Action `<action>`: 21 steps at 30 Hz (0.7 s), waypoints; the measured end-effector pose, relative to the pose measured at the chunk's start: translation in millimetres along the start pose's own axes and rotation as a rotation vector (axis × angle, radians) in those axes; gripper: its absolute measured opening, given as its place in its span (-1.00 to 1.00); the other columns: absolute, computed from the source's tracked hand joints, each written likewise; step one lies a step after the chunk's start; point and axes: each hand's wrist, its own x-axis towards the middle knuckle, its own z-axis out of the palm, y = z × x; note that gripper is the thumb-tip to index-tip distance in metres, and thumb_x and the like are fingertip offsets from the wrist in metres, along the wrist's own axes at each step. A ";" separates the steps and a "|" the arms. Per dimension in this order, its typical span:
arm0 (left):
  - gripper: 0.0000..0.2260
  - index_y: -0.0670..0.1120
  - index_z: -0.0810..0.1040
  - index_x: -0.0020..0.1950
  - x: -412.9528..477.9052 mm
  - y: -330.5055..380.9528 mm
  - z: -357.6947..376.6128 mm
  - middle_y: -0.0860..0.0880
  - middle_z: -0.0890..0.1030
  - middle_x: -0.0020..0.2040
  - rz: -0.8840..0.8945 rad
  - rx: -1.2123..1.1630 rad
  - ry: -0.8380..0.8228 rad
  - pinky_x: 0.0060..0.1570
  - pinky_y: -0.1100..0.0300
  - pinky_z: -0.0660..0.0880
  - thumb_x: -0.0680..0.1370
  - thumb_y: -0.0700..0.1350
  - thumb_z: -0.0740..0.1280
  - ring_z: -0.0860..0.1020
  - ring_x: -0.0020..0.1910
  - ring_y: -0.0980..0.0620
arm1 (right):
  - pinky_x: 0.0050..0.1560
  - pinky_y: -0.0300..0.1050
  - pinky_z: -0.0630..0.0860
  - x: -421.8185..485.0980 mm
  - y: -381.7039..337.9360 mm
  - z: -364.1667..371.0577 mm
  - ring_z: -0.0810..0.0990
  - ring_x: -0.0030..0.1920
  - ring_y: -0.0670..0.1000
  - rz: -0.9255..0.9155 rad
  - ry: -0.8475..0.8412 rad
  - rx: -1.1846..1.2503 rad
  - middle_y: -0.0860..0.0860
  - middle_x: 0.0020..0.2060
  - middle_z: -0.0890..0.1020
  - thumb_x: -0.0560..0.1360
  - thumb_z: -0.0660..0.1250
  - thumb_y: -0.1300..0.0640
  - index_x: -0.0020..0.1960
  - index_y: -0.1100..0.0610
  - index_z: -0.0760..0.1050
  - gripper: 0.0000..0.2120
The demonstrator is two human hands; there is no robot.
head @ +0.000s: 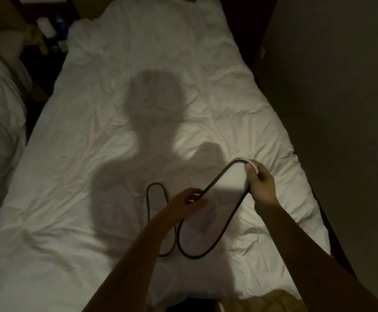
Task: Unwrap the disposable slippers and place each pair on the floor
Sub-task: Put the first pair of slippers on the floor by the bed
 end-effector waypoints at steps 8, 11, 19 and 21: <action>-0.78 -0.07 0.64 0.01 -7.4 81.2 -34.1 -0.09 0.72 -0.03 0.271 -0.030 0.143 -0.01 0.03 0.55 0.50 0.04 0.37 0.66 -0.01 -0.05 | 0.05 -0.03 0.54 11.8 -96.2 22.1 0.63 0.05 0.03 0.053 -0.188 0.097 -0.01 0.01 0.69 0.52 0.11 -0.29 0.10 -0.10 0.57 -0.61; -0.81 0.05 0.64 -0.02 -4.1 132.5 -41.3 0.04 0.73 -0.05 0.343 -0.205 0.177 -0.11 0.24 0.57 0.46 0.11 0.38 0.68 -0.06 0.09 | 0.01 -0.15 0.54 4.9 -120.3 15.4 0.67 0.01 -0.06 0.059 -0.372 0.036 -0.10 0.01 0.71 0.49 0.12 -0.35 0.05 -0.20 0.60 -0.61; -0.69 0.02 0.63 0.12 25.6 220.7 16.6 -0.01 0.71 0.06 0.504 -0.329 0.054 0.07 0.01 0.58 0.44 0.11 0.40 0.66 0.06 -0.01 | -0.20 -0.17 0.56 21.1 -168.9 -79.3 0.63 -0.22 0.01 -0.145 -0.047 0.045 0.06 -0.24 0.69 0.52 0.24 -0.17 -0.13 0.13 0.64 -0.61; -0.71 -0.02 0.63 0.11 33.8 233.2 38.9 -0.05 0.71 0.04 0.497 -0.367 0.057 0.08 -0.02 0.59 0.45 0.07 0.41 0.66 0.05 -0.04 | 0.00 0.01 0.57 29.5 -173.6 -120.1 0.66 -0.10 0.08 -0.190 0.075 0.087 0.19 -0.13 0.69 0.54 0.24 -0.12 -0.07 0.26 0.58 -0.57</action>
